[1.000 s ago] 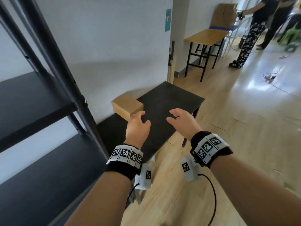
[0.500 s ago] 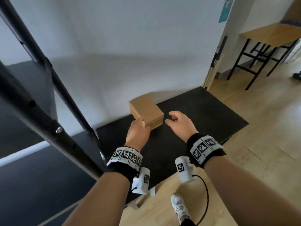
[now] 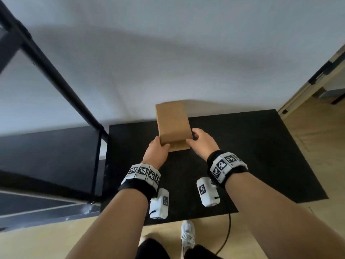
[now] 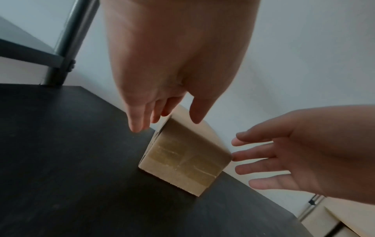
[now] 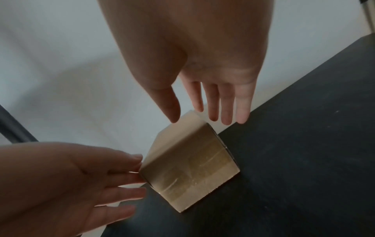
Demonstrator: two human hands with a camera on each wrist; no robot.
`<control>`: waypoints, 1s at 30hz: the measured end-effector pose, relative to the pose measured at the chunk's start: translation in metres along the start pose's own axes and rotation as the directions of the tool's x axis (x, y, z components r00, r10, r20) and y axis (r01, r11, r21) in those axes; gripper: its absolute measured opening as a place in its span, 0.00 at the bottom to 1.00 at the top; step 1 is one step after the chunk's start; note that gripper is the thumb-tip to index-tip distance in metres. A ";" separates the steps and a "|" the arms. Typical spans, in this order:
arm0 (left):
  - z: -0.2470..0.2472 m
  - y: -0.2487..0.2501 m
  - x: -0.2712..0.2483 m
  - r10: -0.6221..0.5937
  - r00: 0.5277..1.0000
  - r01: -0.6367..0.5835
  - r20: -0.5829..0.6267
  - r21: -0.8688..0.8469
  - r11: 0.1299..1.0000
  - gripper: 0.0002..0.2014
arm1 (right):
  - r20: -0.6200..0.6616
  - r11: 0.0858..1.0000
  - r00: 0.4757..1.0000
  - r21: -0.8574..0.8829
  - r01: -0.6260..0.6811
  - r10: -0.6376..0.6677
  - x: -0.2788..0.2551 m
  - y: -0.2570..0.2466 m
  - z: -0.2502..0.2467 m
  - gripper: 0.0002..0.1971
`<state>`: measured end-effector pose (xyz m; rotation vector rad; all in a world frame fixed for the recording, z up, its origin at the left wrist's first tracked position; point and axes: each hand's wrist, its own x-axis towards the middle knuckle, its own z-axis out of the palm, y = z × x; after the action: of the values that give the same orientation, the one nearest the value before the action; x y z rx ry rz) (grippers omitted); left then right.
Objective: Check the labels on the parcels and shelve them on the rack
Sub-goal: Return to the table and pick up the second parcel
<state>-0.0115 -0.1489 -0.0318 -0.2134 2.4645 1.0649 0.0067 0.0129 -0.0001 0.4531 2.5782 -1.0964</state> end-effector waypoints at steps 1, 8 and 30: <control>0.003 -0.001 0.003 -0.019 1.000 0.019 -0.008 -0.015 1.000 0.16 | 0.012 1.000 1.000 -0.006 0.004 -0.004 0.005 0.001 0.001 0.23; 0.014 0.001 0.010 -0.065 0.994 0.048 -0.084 -0.185 0.982 0.16 | 0.033 0.999 0.999 0.037 0.020 -0.021 0.028 0.005 0.009 0.20; 0.019 -0.012 -0.015 -0.182 0.968 0.059 -0.170 -0.551 0.833 0.38 | -0.114 0.986 0.983 0.072 0.151 -0.142 0.020 0.027 0.017 0.26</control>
<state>0.0117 -0.1440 -0.0437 -0.6863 2.2210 1.7444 0.0021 0.0219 -0.0362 0.3547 2.7062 -1.2619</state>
